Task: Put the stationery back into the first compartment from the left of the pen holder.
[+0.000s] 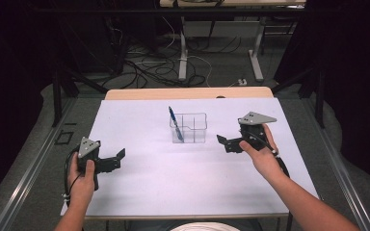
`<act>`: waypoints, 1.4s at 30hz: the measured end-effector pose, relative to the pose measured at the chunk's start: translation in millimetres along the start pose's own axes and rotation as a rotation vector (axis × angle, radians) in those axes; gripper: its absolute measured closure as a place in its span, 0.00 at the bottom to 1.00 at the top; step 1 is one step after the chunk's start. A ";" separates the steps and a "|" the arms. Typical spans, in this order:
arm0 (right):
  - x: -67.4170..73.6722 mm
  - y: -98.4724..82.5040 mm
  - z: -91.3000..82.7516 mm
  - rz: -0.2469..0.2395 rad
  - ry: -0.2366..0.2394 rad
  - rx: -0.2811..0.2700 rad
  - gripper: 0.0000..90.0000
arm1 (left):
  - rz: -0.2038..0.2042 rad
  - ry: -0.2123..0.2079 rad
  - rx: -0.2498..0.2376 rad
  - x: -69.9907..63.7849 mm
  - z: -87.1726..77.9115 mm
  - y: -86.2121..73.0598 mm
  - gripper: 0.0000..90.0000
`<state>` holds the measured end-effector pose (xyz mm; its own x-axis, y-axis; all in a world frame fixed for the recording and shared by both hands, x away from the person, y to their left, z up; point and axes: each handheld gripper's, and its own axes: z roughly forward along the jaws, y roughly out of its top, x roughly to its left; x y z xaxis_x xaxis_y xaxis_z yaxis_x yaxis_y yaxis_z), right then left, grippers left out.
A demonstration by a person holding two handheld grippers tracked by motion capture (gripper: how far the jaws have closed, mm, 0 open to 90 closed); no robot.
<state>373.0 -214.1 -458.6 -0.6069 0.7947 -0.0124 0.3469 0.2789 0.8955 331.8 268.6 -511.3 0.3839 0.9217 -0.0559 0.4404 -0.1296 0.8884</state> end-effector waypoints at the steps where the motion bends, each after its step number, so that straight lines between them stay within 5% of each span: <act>1: -2.1 -2.8 -2.2 0.008 -0.009 0.003 0.00 | 0.000 0.000 0.000 0.2 0.0 0.0 0.00; 19: -49.4 -60.6 -29.0 0.145 -0.192 -0.003 0.00 | -0.007 0.003 0.003 0.8 0.5 -0.5 0.00; 31: -80.4 -87.6 -35.1 0.224 -0.247 0.008 0.00 | -0.012 0.002 0.007 1.9 1.1 -1.0 0.00; 42: -92.7 -103.3 -36.2 0.284 -0.281 0.024 0.00 | -0.010 -0.001 0.011 2.1 1.2 -1.1 0.00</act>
<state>367.5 -336.1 -533.8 -0.2668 0.9575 0.1098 0.4913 0.0371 0.8702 333.2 270.2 -513.0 0.3806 0.9224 -0.0651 0.4527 -0.1245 0.8829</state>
